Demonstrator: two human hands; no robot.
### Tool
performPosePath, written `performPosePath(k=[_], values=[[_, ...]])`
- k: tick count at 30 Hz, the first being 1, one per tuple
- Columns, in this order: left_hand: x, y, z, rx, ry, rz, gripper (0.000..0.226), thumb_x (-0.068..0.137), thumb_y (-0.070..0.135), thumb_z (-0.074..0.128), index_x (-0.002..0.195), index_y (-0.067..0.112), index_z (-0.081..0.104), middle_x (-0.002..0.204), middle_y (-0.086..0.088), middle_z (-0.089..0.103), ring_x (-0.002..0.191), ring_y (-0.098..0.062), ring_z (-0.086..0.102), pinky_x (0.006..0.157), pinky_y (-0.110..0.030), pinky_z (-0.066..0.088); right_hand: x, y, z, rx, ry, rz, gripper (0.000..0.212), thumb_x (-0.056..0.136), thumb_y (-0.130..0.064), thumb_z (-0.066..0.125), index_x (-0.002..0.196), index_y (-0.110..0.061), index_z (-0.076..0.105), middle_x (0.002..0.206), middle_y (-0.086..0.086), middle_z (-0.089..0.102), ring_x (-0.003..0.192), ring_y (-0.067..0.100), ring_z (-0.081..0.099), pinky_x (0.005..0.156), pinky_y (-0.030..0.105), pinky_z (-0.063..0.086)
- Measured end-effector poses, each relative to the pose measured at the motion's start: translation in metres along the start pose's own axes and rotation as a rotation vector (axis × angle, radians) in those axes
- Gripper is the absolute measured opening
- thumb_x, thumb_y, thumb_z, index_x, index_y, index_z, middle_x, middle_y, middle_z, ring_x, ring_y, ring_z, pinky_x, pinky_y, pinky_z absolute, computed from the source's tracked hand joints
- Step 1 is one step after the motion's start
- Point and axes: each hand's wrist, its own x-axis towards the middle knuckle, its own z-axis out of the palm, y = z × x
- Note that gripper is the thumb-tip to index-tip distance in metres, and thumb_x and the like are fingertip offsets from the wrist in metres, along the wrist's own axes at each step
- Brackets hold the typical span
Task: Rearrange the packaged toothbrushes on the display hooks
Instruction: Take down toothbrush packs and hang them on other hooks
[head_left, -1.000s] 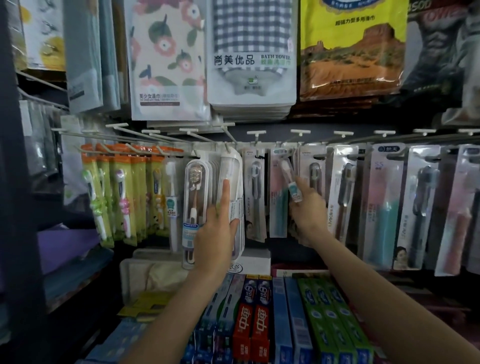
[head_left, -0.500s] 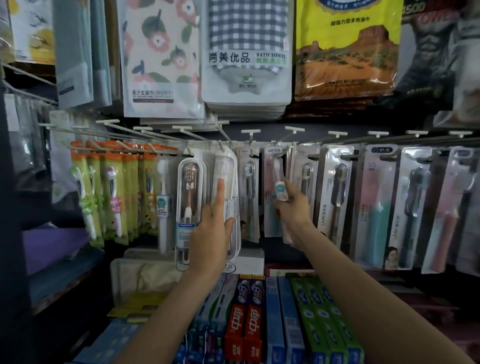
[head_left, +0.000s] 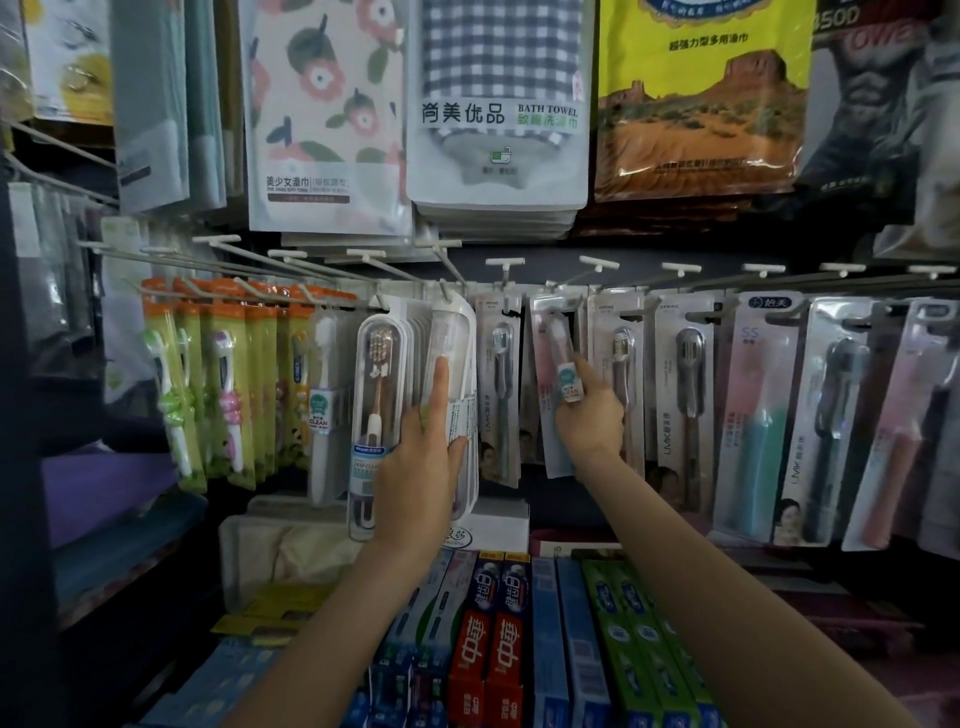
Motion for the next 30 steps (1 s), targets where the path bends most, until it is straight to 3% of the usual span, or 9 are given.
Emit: performPosePath(k=[6, 9, 12, 16, 20, 23, 26, 30], values=[[0.0, 0.005, -0.011, -0.037, -0.018, 0.008, 0.083, 0.094, 0.022, 0.05, 0.141, 0.036, -0.017, 0.138, -0.006, 0.035, 0.062, -0.014, 0.05, 0.046, -0.022, 0.038, -0.002, 0.005, 0.004, 0.419, -0.056, 0.139, 0.055, 0.088, 0.0, 0.053, 0.136, -0.024, 0.043, 0.125, 0.007, 0.057, 0.107, 0.024, 0.057, 0.093, 0.045, 0.05], [-0.002, 0.015, -0.015, -0.045, 0.011, 0.005, 0.078, 0.093, 0.021, 0.05, 0.143, 0.032, -0.01, 0.149, -0.005, 0.018, 0.086, -0.018, 0.058, 0.056, -0.021, 0.046, -0.004, 0.008, 0.002, 0.498, -0.082, 0.131, 0.06, 0.087, 0.006, 0.051, 0.139, -0.023, 0.04, 0.129, 0.004, 0.053, 0.11, 0.02, 0.055, 0.093, 0.041, 0.05], [-0.001, 0.031, -0.016, -0.069, 0.128, 0.04, 0.066, 0.089, 0.018, 0.056, 0.145, 0.021, 0.02, 0.144, -0.01, 0.025, 0.115, -0.027, 0.05, 0.083, -0.032, 0.052, -0.013, 0.01, -0.005, 0.544, -0.104, 0.082, 0.06, 0.088, 0.007, 0.05, 0.138, -0.024, 0.041, 0.126, 0.001, 0.054, 0.101, 0.014, 0.055, 0.087, 0.032, 0.051], [0.007, 0.047, -0.015, -0.093, 0.222, 0.126, 0.048, 0.088, 0.013, 0.054, 0.133, 0.014, 0.037, 0.133, -0.008, 0.033, 0.115, -0.025, 0.048, 0.092, -0.034, 0.049, -0.031, 0.011, -0.021, 0.606, -0.159, 0.011, 0.059, 0.09, 0.005, 0.049, 0.139, -0.025, 0.038, 0.119, -0.006, 0.053, 0.097, 0.012, 0.055, 0.086, 0.03, 0.049], [0.013, 0.058, -0.013, -0.126, 0.192, 0.118, 0.045, 0.09, 0.018, 0.048, 0.133, 0.008, 0.041, 0.129, -0.011, 0.048, 0.119, -0.024, 0.047, 0.099, -0.031, 0.038, -0.048, 0.018, -0.038, 0.571, -0.194, -0.127, 0.061, 0.09, 0.003, 0.052, 0.13, -0.042, 0.039, 0.137, -0.001, 0.045, 0.113, 0.018, 0.054, 0.091, 0.034, 0.051], [0.015, 0.065, -0.01, -0.178, 0.139, 0.119, 0.045, 0.093, 0.015, 0.05, 0.136, 0.006, 0.039, 0.133, -0.009, 0.048, 0.125, -0.021, 0.042, 0.104, -0.025, 0.029, -0.061, 0.02, -0.053, 0.519, -0.219, -0.263, 0.066, 0.09, 0.001, 0.053, 0.122, -0.053, 0.038, 0.128, 0.004, 0.053, 0.101, 0.015, 0.055, 0.081, 0.027, 0.051], [0.022, 0.072, -0.008, -0.245, 0.108, 0.091, 0.045, 0.095, 0.012, 0.045, 0.139, 0.007, 0.036, 0.137, -0.007, 0.045, 0.129, -0.018, 0.037, 0.104, -0.018, 0.02, -0.068, 0.014, -0.066, 0.544, -0.26, -0.28, 0.065, 0.089, 0.001, 0.053, 0.122, -0.053, 0.039, 0.135, 0.003, 0.051, 0.106, 0.019, 0.057, 0.086, 0.029, 0.051], [0.031, 0.073, -0.01, -0.285, 0.112, 0.076, 0.044, 0.093, 0.004, 0.044, 0.137, 0.008, 0.039, 0.135, -0.006, 0.046, 0.127, -0.017, 0.038, 0.103, -0.018, 0.024, -0.072, -0.007, -0.083, 0.538, -0.387, -0.355, 0.063, 0.087, 0.003, 0.054, 0.124, -0.046, 0.039, 0.118, 0.003, 0.057, 0.073, 0.023, 0.054, 0.064, 0.03, 0.051]])
